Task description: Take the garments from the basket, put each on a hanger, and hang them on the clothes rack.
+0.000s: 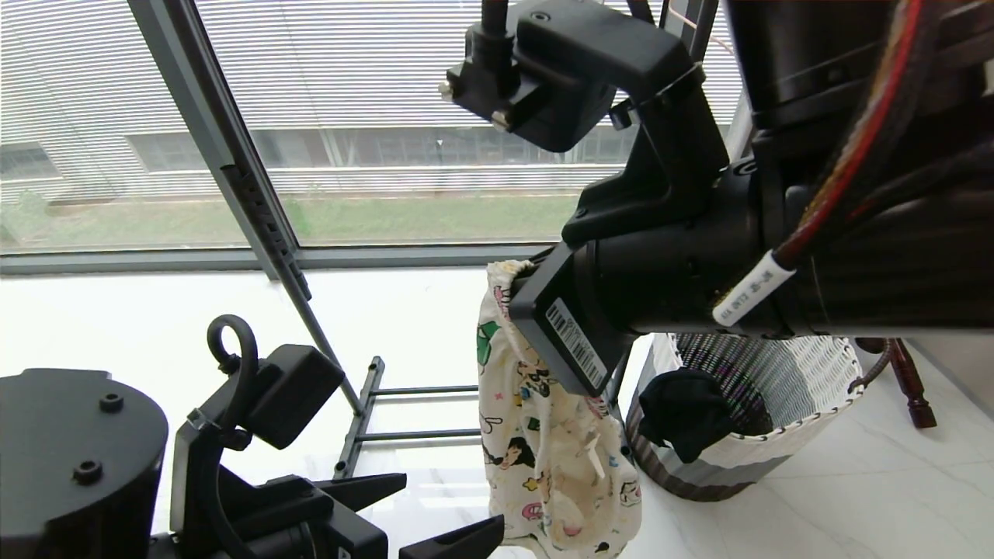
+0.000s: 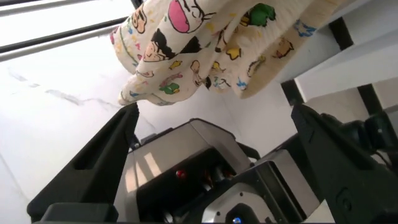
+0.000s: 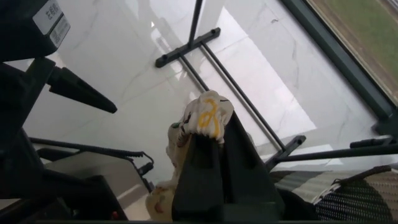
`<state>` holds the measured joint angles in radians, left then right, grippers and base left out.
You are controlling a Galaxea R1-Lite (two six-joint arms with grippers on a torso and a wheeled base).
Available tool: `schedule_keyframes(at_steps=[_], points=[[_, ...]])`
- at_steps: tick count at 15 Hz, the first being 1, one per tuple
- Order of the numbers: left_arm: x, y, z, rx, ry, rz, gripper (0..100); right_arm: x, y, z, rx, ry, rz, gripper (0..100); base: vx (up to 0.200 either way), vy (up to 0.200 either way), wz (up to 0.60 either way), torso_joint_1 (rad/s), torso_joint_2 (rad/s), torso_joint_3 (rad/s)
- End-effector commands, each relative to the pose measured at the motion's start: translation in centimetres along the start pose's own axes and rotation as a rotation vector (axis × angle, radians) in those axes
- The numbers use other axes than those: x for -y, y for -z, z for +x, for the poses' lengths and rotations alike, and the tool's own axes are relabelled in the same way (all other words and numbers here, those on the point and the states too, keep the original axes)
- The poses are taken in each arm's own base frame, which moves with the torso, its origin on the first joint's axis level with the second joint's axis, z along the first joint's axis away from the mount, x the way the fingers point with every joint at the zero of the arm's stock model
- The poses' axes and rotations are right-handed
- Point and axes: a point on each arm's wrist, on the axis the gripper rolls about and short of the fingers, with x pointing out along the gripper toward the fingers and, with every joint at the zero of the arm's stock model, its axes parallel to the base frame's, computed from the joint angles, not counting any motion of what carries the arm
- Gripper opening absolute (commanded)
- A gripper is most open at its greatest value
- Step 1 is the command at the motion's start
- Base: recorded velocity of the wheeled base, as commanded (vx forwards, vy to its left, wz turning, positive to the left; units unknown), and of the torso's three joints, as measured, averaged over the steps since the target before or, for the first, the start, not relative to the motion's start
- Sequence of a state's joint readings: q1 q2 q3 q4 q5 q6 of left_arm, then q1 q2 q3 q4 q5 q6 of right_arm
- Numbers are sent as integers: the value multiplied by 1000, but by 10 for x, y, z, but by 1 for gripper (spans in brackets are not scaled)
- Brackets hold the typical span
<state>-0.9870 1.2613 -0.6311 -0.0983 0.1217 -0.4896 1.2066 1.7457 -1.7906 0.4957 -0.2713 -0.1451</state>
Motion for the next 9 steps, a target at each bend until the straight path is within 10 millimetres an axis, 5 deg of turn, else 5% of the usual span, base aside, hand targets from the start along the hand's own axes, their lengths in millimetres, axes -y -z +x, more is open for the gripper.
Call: schedule_keyframes(at_steps=[1, 5, 9], points=[[7, 3, 5, -24, 20, 22, 100, -1, -4, -3, 18, -3, 1, 0, 0, 0, 0, 0, 0, 0], [6, -9, 50, -12, -143, 13, 100, -6, -7, -7, 34, -18, -5, 0, 0, 0, 0, 0, 0, 0], [-24, -11, 67, -39, -286, 8, 100, -7, -13, -6, 53, -19, -2, 0, 0, 0, 0, 0, 0, 0]])
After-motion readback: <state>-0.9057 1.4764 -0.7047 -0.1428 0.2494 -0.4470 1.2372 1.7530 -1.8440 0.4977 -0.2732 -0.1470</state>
